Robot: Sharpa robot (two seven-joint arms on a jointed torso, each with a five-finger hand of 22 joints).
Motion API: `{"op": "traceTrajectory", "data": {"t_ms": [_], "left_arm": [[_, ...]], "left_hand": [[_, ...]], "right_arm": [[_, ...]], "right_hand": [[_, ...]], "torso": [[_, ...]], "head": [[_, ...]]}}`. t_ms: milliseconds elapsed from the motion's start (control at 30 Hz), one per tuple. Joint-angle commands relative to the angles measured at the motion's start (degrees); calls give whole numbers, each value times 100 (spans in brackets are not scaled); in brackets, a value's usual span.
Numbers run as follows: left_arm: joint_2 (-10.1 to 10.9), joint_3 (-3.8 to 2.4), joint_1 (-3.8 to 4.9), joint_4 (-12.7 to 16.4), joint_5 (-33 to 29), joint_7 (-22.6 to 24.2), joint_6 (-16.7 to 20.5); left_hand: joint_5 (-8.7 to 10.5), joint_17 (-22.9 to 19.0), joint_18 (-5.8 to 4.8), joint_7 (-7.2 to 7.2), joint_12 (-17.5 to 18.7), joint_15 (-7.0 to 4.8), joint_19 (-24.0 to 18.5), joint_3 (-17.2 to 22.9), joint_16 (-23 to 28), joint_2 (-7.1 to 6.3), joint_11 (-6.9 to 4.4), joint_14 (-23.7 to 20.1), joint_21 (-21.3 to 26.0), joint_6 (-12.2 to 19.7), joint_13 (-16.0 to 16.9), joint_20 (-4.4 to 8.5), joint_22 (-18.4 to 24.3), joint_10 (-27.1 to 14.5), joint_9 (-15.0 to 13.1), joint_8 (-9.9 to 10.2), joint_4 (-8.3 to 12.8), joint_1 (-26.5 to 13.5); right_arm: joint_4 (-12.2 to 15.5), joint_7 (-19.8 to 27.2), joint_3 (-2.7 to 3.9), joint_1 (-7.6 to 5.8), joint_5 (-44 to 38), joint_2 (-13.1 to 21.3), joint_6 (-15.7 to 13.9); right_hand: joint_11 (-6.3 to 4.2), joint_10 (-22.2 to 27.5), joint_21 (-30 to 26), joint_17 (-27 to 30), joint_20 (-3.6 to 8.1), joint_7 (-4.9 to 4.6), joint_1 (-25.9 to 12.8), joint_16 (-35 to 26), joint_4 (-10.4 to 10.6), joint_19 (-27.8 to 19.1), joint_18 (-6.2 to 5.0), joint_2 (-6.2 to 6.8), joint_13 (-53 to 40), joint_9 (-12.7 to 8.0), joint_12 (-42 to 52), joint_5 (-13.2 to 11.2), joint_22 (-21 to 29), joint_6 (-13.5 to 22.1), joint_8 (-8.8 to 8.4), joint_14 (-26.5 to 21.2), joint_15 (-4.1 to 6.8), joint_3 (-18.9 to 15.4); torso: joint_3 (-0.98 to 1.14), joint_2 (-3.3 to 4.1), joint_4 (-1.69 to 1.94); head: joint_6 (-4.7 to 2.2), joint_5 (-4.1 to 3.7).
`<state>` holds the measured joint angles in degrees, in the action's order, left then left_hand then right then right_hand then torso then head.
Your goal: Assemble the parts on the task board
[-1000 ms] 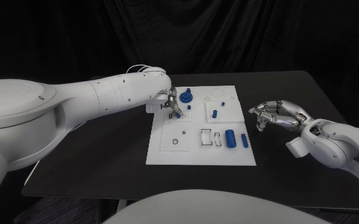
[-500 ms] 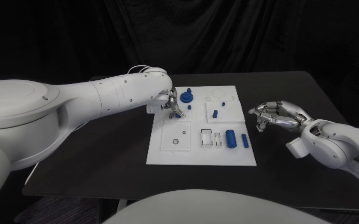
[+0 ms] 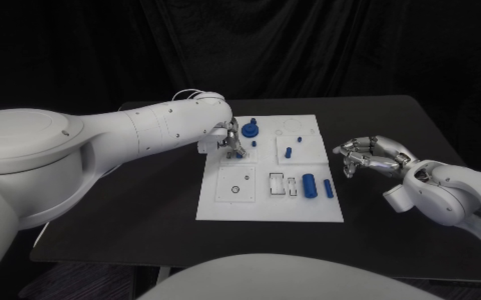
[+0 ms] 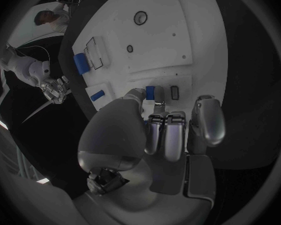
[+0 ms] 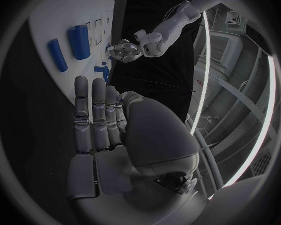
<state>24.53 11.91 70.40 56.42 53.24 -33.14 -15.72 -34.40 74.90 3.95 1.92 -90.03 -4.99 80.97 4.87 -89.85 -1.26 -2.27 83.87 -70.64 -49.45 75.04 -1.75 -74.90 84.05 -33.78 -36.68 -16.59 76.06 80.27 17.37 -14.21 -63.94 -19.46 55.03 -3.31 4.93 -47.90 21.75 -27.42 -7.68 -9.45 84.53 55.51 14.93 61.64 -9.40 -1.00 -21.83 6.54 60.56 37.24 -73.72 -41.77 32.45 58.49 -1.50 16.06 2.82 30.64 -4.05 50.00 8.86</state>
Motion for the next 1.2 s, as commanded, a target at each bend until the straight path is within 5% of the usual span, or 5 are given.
{"op": "traceTrajectory", "data": {"t_ms": [33,333,433,800,1200], "left_arm": [[-17,18,-57,-45,-13,14,167],[-57,18,-104,-131,12,27,283],[-57,18,-136,-142,163,31,312],[-23,18,-188,-176,305,42,403],[137,18,-194,25,317,138,665]], "left_hand": [[345,1510,59,21,3,49,-30,14,-15,57,45,613,33,36,1496,-16,-903,595,25,44,-6,-63],[850,1510,73,83,3,93,-64,-6,-15,118,98,613,107,152,1496,-53,-884,595,93,146,-9,-198],[1567,1510,73,143,3,144,-71,-141,-15,143,154,613,117,190,1496,-97,-883,595,159,235,-12,-426],[3091,1510,80,219,3,210,-77,-744,-15,255,227,613,135,160,1496,-171,-881,595,369,404,-20,-1056],[3168,1510,73,195,3,194,-72,-1638,-15,479,208,613,91,59,1496,-156,-892,595,399,365,-19,-1948]], "right_arm": [[9,-103,4,11,-8,9,91],[16,-133,4,11,-8,11,116],[16,-147,4,11,-8,13,125],[14,-190,4,11,-8,18,157],[12,-229,4,11,-9,21,202]], "right_hand": [[15,29,24,10,7,7,36,-28,11,-4,-98,-8,7,-9,-18,26,-3,42,-18,-15,-9,39],[24,34,24,16,2,-2,20,-28,33,-11,-95,-15,9,-13,-16,-2,-5,56,-23,-22,-16,40],[28,35,23,19,-2,-5,8,-27,48,-16,-94,-18,9,-14,-12,-29,-5,60,-24,-23,-21,38],[32,36,22,26,-10,-8,-20,-21,85,-23,-95,-27,11,-17,-3,-91,-4,69,-22,-26,-27,33],[33,36,21,28,-12,-8,-26,-19,94,-25,-95,-29,11,-17,-1,-106,-3,71,-22,-26,-28,32]], "torso": [[1,1,0],[0,1,-1],[0,1,-1],[-1,0,-1],[-2,-1,-1]], "head": [[0,-5],[0,2],[0,4],[0,13],[0,6]]}}
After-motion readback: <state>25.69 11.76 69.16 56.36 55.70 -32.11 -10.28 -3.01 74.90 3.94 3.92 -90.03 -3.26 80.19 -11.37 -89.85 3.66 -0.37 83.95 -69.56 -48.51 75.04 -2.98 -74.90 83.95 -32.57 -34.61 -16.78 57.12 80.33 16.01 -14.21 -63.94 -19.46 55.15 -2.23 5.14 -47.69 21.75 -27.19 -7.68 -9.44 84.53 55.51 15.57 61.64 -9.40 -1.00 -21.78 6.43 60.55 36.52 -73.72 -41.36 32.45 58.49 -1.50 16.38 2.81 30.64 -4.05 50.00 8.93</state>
